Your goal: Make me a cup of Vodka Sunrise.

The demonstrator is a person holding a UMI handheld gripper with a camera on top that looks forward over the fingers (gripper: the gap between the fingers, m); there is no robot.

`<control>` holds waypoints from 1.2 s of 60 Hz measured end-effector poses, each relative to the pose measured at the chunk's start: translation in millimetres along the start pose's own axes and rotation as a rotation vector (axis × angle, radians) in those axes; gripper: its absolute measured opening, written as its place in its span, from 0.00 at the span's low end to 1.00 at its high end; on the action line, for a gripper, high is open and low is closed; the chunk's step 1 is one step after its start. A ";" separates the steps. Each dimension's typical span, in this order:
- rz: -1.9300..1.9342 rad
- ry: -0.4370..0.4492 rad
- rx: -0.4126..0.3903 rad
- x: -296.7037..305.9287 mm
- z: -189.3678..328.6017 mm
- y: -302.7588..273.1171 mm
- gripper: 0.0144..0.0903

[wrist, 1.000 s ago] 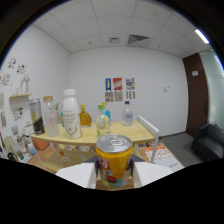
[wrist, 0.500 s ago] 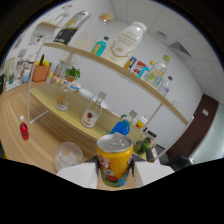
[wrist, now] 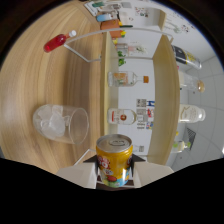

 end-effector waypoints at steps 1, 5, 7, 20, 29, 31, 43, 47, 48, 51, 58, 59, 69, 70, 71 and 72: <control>-0.017 0.002 0.002 0.1 -0.3 -1.1 0.48; -0.091 0.011 0.015 -0.3 1.0 -6.1 0.48; -0.114 0.014 0.022 -0.9 -0.6 -8.6 0.49; -0.056 0.012 0.019 4.5 -4.6 -11.7 0.48; 0.290 -0.015 0.069 23.2 -13.4 -14.4 0.49; 0.396 -0.007 0.082 31.7 -17.9 -13.4 0.48; 1.024 0.012 0.178 76.0 -40.0 10.7 0.49; 1.200 -0.004 0.201 79.7 -42.7 25.8 0.49; 1.239 -0.006 0.199 79.5 -42.5 31.0 0.49; 1.347 -0.019 0.194 75.5 -40.9 46.0 0.49; 1.535 -0.072 0.171 51.9 -34.9 75.0 0.48; 1.553 -0.081 0.164 46.6 -33.1 79.1 0.48; 1.670 -0.144 0.063 -13.0 -6.2 116.1 0.48; 1.675 -0.151 0.054 -19.3 -3.2 118.8 0.48; 1.682 -0.158 0.043 -25.9 -0.3 121.4 0.48; 1.691 -0.165 0.030 -32.5 2.4 124.1 0.48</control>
